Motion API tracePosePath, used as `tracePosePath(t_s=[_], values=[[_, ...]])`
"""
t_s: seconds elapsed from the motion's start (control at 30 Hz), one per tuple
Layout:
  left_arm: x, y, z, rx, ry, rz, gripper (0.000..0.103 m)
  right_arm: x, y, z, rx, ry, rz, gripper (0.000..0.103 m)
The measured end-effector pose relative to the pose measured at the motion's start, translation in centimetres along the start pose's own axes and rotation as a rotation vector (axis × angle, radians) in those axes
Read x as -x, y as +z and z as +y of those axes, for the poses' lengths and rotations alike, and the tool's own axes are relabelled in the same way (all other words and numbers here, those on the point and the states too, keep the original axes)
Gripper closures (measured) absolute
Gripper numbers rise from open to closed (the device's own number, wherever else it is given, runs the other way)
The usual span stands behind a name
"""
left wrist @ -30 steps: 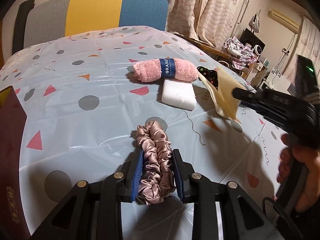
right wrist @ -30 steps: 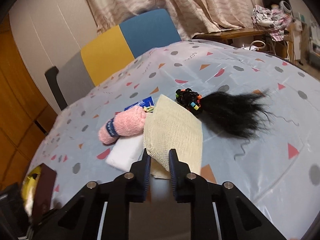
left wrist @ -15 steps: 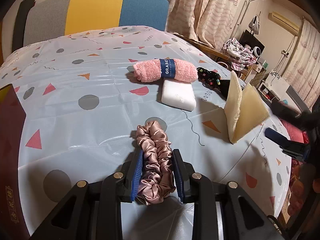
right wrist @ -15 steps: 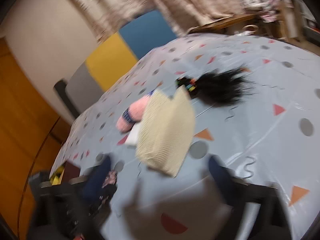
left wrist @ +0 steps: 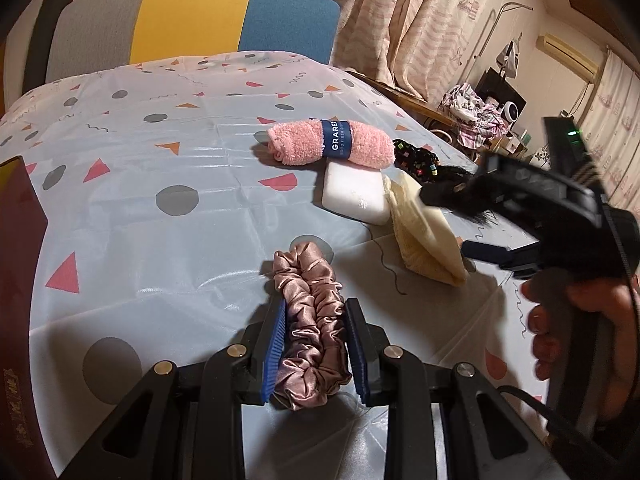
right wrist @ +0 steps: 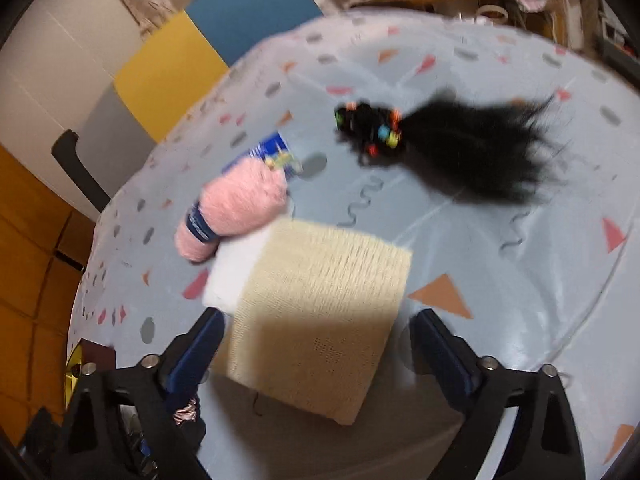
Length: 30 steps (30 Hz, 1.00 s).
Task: Organize rigid objects
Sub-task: 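Grasp the beige square pad by its edge with the right gripper and lift it, then carry the beige pad toward the gold tray with the right gripper while the left holds the pink scrunchie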
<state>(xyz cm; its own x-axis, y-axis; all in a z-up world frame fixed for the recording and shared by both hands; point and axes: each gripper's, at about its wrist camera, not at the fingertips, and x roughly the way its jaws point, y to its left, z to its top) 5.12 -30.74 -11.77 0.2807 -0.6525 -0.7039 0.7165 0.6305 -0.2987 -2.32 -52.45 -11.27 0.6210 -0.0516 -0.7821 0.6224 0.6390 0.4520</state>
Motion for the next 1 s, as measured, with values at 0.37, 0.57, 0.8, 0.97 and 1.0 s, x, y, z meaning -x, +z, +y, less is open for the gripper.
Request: tracePosePath(t_s=[0.37,0.57,0.8,0.97,1.0], values=[[-0.1,-0.1,0.3,0.013,-0.018,-0.003,0.075,-0.1,-1.9,1.2,0.251,-0.149,-0.091,0.067],[-0.1,0.0,0.2,0.012,-0.014,-0.001,0.075,1.6,-2.4,-0.9,0.161,-0.032,-0.089,0.092],[0.3,-0.2,0.1,0.010,-0.008,0.009,0.075,4.9,-4.1,-0.7,0.135,0.073,-0.132,0.093],[0.5,-0.4,-0.1,0.009,-0.007,0.010,0.075,4.6,-4.4,-0.8,0.104,0.055,-0.078,0.077],[0.5,-0.4,-0.1,0.008,-0.008,0.009,0.075,4.4,-4.4,-0.7,0.096,0.049,-0.065,0.065]])
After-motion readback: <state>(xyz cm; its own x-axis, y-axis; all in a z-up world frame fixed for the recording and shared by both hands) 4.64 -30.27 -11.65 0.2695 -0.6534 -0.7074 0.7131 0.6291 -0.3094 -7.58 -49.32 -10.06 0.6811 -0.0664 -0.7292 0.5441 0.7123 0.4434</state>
